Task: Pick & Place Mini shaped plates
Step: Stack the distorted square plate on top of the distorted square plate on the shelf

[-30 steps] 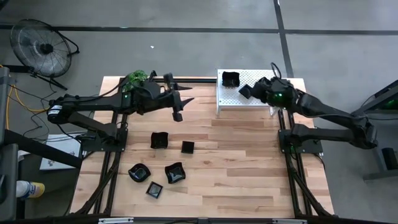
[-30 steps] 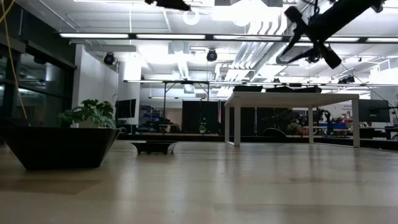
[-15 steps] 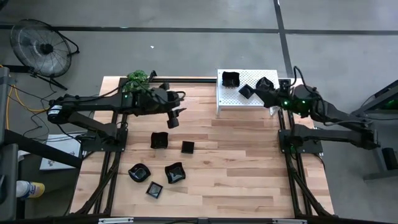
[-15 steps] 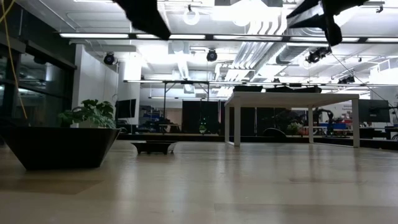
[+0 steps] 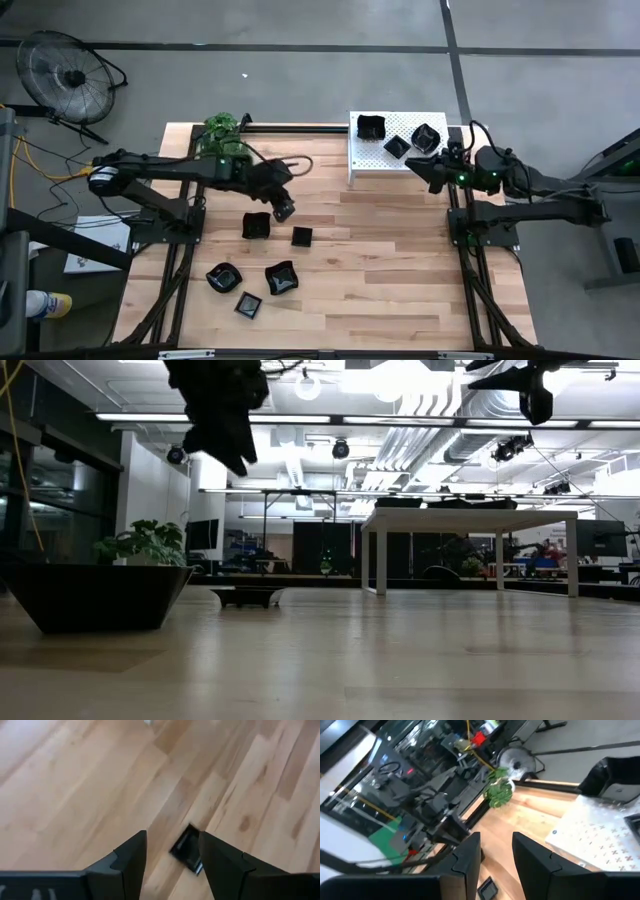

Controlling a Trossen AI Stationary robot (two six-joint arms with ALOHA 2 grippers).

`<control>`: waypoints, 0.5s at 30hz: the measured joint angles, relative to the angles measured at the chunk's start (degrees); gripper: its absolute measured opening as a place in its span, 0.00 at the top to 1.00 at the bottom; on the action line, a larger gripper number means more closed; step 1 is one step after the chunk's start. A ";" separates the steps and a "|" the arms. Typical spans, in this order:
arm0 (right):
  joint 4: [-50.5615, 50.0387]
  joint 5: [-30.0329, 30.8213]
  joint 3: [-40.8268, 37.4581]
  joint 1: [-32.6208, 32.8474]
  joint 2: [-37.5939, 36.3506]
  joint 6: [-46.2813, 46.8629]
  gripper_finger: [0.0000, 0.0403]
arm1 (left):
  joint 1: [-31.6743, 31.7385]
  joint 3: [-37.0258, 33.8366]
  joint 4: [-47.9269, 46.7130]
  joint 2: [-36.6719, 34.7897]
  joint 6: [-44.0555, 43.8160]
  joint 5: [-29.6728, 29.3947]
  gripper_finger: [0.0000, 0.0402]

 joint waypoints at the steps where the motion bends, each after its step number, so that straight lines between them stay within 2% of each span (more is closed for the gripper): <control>1: -0.33 0.01 0.00 0.64 -0.01 -0.10 0.73 | -0.54 0.00 0.06 0.96 0.21 0.11 0.56; 6: -1.60 -0.46 0.00 3.49 -0.03 -1.08 0.73 | -2.50 0.02 -5.86 3.47 -5.07 -0.85 0.56; 15: -2.80 -0.90 0.00 9.06 -0.02 -1.03 0.73 | -5.81 0.00 -25.94 3.44 -17.09 -4.96 0.56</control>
